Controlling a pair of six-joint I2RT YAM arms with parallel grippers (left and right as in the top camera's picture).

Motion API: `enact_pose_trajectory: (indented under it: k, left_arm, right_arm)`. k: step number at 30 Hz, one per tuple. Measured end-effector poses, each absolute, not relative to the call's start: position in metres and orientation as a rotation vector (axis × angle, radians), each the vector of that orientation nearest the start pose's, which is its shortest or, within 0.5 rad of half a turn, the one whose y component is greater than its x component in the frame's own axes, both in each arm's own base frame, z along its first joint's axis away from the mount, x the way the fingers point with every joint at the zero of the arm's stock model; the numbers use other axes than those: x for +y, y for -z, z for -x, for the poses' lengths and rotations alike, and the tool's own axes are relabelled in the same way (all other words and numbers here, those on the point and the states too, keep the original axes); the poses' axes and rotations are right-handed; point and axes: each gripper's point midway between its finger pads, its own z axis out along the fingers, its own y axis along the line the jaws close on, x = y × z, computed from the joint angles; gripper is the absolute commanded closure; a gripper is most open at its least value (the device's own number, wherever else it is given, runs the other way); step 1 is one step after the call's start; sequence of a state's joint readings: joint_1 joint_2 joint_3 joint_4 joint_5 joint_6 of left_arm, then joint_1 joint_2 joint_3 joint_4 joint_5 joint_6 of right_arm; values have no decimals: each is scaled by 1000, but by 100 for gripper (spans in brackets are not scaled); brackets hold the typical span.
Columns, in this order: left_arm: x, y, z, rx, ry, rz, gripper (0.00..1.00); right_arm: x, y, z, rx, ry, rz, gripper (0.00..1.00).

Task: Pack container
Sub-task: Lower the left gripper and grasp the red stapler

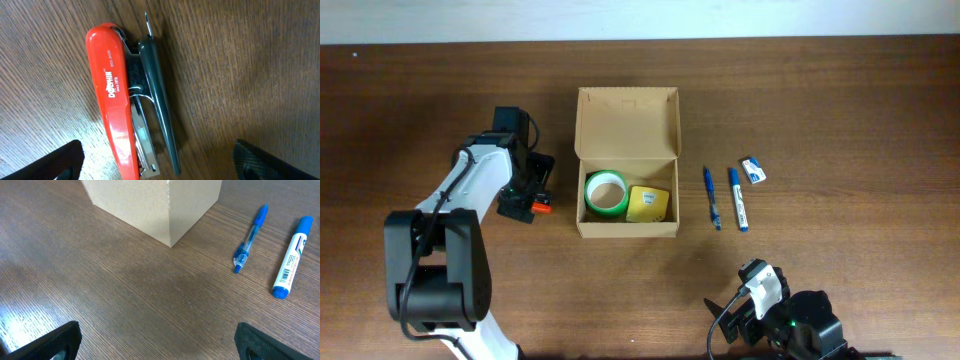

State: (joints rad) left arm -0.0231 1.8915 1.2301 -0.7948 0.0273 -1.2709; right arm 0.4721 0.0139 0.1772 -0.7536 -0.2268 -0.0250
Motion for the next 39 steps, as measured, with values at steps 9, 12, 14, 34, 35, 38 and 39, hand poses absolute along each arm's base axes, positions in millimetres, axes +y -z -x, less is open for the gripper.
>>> enact_pose_trajectory:
  k: [9, 12, 14, 34, 35, 38, 39]
  left_arm:
    - [-13, -14, -360, 2485, 132, 1804, 15]
    - [-13, -9, -359, 2496, 119, 1812, 16]
    - [-14, -4, -357, 2505, 111, 1819, 19]
    - [-17, -1, -355, 2528, 116, 1846, 98]
    - [-17, -2, -355, 2530, 116, 1844, 98]
    - [-18, -2, -353, 2537, 112, 1848, 98]
    - [-18, -2, -351, 2544, 108, 1855, 98]
  right_arm:
    - [120, -82, -150, 2084, -500, 666, 1]
    - [120, -82, -150, 2084, -501, 665, 1]
    - [120, -82, -150, 2084, -500, 666, 1]
    - [120, -82, -150, 2084, -500, 666, 1]
    - [120, -82, -150, 2083, -500, 666, 1]
    - [120, -82, -150, 2083, -500, 667, 1]
    - [120, -82, -150, 2084, -500, 666, 1]
